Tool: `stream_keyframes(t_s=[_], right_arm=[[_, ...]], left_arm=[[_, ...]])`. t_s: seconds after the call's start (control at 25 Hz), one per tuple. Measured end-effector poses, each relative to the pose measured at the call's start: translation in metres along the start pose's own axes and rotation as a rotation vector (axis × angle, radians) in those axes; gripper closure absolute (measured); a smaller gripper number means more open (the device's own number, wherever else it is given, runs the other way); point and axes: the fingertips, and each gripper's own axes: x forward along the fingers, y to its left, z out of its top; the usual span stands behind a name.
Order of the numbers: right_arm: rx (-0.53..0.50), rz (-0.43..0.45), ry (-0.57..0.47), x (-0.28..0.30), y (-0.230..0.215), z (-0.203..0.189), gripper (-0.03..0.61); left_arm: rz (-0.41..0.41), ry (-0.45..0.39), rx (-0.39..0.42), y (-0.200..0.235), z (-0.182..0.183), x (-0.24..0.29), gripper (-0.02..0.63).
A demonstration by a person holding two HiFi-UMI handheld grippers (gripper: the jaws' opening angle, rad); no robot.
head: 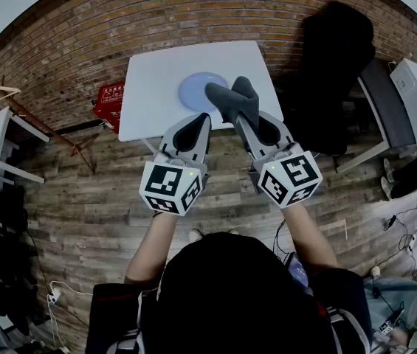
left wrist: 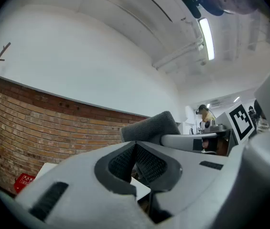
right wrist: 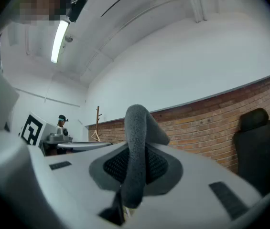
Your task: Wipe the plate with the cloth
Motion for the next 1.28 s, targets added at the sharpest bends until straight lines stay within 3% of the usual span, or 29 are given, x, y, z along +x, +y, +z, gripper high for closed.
stream_keyframes(t_s=[0.48,0.76,1.28], right_arm=[[0.043,0.038,0.007,-0.016,-0.022,-0.008,0.520],[0.047,0.079,0.020,-0.033,-0.034,-0.016,0.520],[0.056,0.104,0.025,-0.024,-0.040,-0.022,0.520]], left_arm=[[0.024,0.021,-0.008,-0.025,-0.013,0.013,0.594],[0.081,0.027,-0.023,-0.043,-0.027,0.008,0.594],[0.119,0.047,-0.028,-0.031,-0.039,0.010,0.594]])
